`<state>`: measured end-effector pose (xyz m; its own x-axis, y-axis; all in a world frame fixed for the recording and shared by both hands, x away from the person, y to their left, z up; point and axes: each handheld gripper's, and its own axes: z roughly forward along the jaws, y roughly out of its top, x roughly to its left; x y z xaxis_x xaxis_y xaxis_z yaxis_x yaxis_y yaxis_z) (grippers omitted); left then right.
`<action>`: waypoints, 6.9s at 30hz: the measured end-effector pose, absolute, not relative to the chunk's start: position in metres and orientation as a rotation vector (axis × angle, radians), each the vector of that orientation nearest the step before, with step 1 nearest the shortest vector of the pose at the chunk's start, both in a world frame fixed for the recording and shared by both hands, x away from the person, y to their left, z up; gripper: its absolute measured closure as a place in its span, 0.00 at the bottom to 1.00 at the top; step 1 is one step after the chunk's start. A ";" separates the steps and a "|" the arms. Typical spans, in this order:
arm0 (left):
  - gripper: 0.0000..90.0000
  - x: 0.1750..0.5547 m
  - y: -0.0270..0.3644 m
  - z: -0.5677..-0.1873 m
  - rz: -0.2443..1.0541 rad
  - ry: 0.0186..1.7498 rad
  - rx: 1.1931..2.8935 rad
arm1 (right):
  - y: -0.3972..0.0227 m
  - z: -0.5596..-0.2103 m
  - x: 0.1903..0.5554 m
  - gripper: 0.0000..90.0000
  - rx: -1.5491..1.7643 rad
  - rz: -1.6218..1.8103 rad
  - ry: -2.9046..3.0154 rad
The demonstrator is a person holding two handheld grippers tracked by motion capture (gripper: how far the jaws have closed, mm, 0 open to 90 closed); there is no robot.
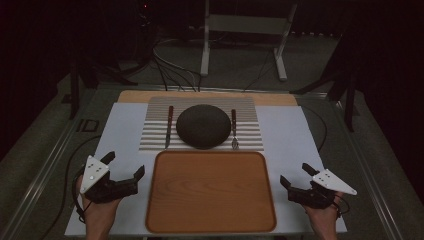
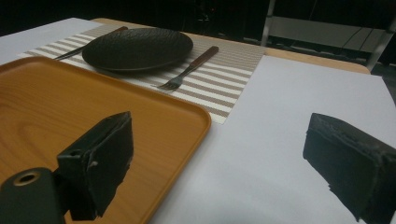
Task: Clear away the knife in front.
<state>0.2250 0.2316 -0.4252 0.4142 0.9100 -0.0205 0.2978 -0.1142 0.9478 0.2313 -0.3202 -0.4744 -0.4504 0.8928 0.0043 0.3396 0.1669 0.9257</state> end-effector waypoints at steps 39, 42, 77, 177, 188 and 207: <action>0.00 0.292 0.217 -0.423 0.744 1.188 1.669 | -0.322 -0.476 0.234 0.10 1.171 1.248 1.886; 0.00 0.298 0.216 -0.423 0.747 1.201 1.678 | -0.321 -0.476 0.234 0.10 1.172 1.249 1.887; 0.00 0.350 0.202 -0.419 0.774 1.280 1.688 | -0.321 -0.477 0.235 0.10 1.175 1.242 1.894; 0.19 0.470 0.158 -0.488 0.680 1.599 1.790 | -0.322 -0.478 0.238 0.10 1.177 1.245 1.902; 0.49 0.479 0.154 -0.506 0.610 1.644 1.834 | -0.322 -0.478 0.238 0.10 1.180 1.247 1.902; 0.77 0.489 0.141 -0.518 0.609 1.675 1.921 | -0.324 -0.477 0.238 0.10 1.191 1.252 1.899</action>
<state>0.4891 0.1414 -0.5181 0.1363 0.9907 -0.0005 0.7593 -0.1042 0.6424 0.2377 -0.3242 -0.4775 -0.4438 0.8960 0.0142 0.3662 0.1669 0.9154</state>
